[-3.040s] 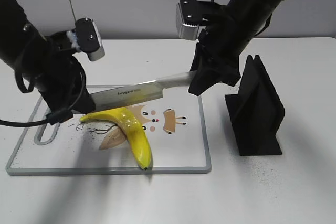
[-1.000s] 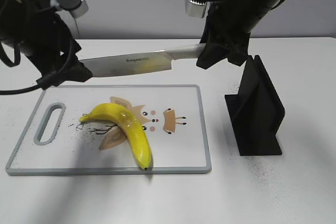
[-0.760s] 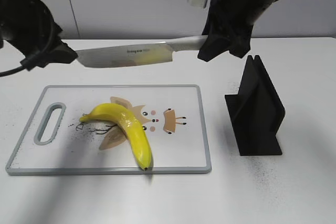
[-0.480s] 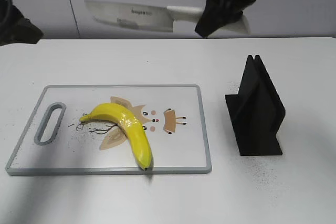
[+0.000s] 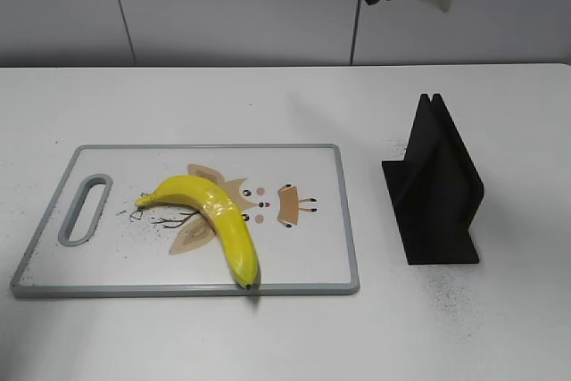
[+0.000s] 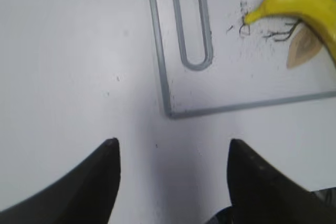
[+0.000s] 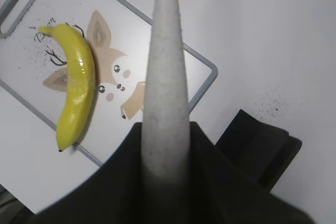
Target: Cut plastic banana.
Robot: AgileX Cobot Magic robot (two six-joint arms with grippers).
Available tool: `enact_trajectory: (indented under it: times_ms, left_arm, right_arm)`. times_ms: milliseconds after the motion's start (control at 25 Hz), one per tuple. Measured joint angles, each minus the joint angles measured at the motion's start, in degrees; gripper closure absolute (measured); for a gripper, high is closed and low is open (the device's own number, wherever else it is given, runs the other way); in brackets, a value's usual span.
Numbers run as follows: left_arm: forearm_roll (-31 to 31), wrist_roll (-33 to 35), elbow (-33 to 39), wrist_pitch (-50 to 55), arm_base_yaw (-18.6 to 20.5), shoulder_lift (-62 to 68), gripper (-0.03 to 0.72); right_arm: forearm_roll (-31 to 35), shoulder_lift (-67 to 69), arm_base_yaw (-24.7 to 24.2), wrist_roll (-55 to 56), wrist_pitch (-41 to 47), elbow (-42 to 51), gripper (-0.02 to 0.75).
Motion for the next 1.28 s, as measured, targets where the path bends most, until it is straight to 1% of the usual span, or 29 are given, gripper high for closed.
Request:
enact_trajectory:
  times_ms: [80, 280, 480, 560, 680, 840, 1040, 1280]
  left_arm:
    - [0.9, -1.46, 0.0, 5.5, 0.99, -0.33, 0.087]
    - [5.93, -7.28, 2.06, 7.13, 1.39, -8.01, 0.101]
    - [12.33, -10.15, 6.66, 7.37, 1.39, -21.25, 0.101]
    - [13.76, -10.94, 9.29, 7.54, 1.39, -26.51, 0.101]
    - [14.5, -12.6, 13.45, 7.59, 1.39, -34.79, 0.103]
    - [14.62, -13.1, 19.6, 7.69, 1.39, -46.02, 0.103]
    - [15.82, -13.42, 25.78, 7.69, 1.39, -58.35, 0.103]
    - [17.16, -13.51, 31.55, 7.85, 1.39, -69.26, 0.103]
  right_arm:
    - [-0.42, -0.95, 0.0, 4.65, 0.06, 0.56, 0.577]
    - [-0.97, -6.97, 0.0, 9.93, 0.16, 5.32, 0.577]
    - [-3.86, -14.97, 0.0, 15.15, -0.23, 14.9, 0.577]
    - [-5.43, -18.49, 0.0, 17.78, -2.21, 19.78, 0.577]
    - [-6.78, -23.58, 0.0, 21.33, -7.82, 28.2, 0.577]
    - [-8.94, -29.75, 0.0, 25.5, -13.72, 37.68, 0.577]
    - [-12.81, -35.22, 0.0, 30.3, -16.84, 47.22, 0.577]
    - [-13.63, -40.13, 0.0, 33.02, -19.75, 54.49, 0.577]
